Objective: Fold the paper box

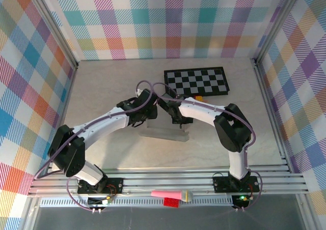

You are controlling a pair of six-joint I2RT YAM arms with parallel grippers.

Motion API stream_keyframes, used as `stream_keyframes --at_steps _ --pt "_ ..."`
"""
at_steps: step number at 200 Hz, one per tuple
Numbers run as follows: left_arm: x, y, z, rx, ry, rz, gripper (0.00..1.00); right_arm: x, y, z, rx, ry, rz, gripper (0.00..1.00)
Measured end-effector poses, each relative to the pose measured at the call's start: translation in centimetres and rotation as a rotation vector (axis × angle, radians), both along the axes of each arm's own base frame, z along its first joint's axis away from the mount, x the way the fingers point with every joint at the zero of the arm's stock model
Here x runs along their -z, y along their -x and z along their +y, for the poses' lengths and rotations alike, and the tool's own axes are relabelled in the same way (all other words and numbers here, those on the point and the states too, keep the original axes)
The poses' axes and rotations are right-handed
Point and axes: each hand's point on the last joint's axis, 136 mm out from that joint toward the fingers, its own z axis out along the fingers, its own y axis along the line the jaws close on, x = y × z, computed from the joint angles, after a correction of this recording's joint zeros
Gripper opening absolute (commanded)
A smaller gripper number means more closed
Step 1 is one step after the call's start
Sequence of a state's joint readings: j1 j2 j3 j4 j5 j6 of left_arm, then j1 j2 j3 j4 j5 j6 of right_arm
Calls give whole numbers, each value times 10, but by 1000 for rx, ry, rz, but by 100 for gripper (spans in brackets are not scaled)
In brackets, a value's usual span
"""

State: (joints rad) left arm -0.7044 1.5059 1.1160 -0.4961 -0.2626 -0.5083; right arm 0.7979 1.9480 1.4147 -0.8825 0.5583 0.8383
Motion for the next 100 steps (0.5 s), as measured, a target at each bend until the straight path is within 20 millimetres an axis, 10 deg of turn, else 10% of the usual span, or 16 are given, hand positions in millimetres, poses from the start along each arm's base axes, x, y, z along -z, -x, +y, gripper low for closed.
stream_keyframes --at_steps 100 --pt "-48 4 82 -273 209 3 42 10 20 -9 354 -22 171 0"
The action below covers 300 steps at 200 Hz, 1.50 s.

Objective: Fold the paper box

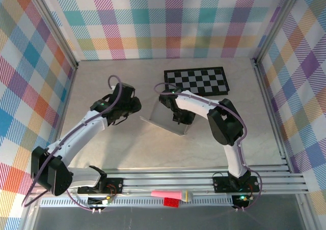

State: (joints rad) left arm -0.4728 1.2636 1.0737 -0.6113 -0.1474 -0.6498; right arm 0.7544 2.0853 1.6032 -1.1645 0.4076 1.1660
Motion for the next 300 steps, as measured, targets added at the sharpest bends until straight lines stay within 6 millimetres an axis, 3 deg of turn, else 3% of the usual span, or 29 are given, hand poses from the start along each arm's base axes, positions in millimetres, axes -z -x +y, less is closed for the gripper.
stream_keyframes --at_steps 26,50,75,118,139,197,217,239,273,300 --pt "4 16 27 -73 26 49 40 7 22 7 162 -48 94 0" --pt "9 30 39 -101 42 82 38 12 40 22 326 -84 195 0" --pt "27 48 41 -103 65 142 38 18 58 39 497 -118 302 0" --pt "80 84 35 -113 142 288 37 24 78 63 718 -191 404 0" --pt "96 92 27 -105 197 330 38 24 84 73 791 -220 430 0" --pt "111 69 -3 -53 313 344 37 26 97 98 836 -300 475 47" --pt "110 63 -8 -42 330 340 37 12 95 95 803 -353 430 61" --pt "104 53 -13 -34 340 320 37 -18 88 95 735 -449 363 66" --pt "89 35 -21 -21 361 280 37 -74 70 83 552 -592 197 64" --pt "78 25 -26 -9 378 250 36 -107 40 83 227 -669 37 58"
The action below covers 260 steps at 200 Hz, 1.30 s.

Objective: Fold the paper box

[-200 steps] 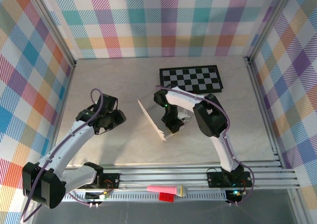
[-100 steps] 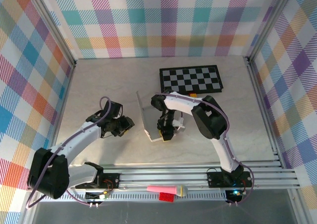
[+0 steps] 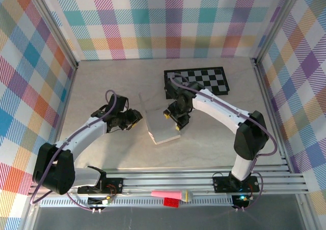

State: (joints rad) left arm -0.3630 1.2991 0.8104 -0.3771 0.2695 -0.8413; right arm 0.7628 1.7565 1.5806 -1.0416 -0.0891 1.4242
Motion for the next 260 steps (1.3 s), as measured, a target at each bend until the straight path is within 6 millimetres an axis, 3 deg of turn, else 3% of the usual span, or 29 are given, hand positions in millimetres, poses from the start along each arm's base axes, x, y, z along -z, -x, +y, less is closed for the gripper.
stream_keyframes --at_steps 27,55,79,111,156,198,229,247,260 --pt "-5 -7 -4 3 17 -28 33 -36 -24 27 -302 -78 -239 58" --pt "-8 -10 -5 1 25 -42 33 -69 -16 65 -566 -158 -407 56" --pt "-10 -12 -6 2 31 -55 32 -83 -13 95 -706 -207 -467 53" --pt "-13 -14 -9 5 37 -64 32 -66 -23 117 -796 -200 -458 47" --pt "-13 -13 -10 8 35 -64 32 -35 -27 121 -832 -154 -383 38" --pt "-14 -12 -11 16 32 -62 32 -39 -29 126 -825 -154 -390 25" --pt "-17 -10 -8 13 11 -60 34 -37 -36 124 -781 -122 -392 8" --pt "-25 -4 -3 16 -22 -77 35 -36 -41 120 -729 -95 -393 0" --pt "-37 -1 0 19 -47 -102 36 -36 -45 118 -688 -76 -397 0"
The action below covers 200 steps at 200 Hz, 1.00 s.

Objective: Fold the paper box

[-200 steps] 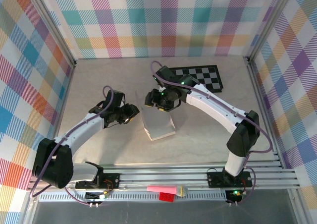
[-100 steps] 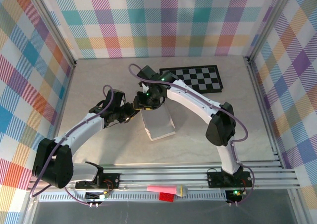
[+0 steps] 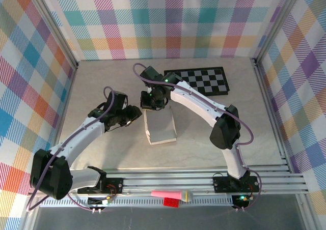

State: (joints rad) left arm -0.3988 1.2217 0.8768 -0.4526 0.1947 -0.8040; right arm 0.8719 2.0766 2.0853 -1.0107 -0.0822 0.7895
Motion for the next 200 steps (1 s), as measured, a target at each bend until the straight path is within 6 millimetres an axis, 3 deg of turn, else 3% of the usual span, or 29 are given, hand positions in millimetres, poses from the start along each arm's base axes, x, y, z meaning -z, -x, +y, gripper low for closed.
stream_keyframes --at_steps 35,58,104,151,200 --pt "-45 9 11 0 -55 -103 37 -5 -13 -11 170 18 -14 0" --pt "-62 22 21 -1 -87 -141 37 -12 -21 -22 322 28 -14 0" --pt "-71 54 42 5 -134 -141 36 -29 -27 -55 673 36 12 0" --pt "-73 80 50 42 -147 -131 35 -62 -20 -88 1087 -5 102 0" --pt "-66 94 45 121 -143 -86 35 -41 -14 -113 1315 72 178 0"
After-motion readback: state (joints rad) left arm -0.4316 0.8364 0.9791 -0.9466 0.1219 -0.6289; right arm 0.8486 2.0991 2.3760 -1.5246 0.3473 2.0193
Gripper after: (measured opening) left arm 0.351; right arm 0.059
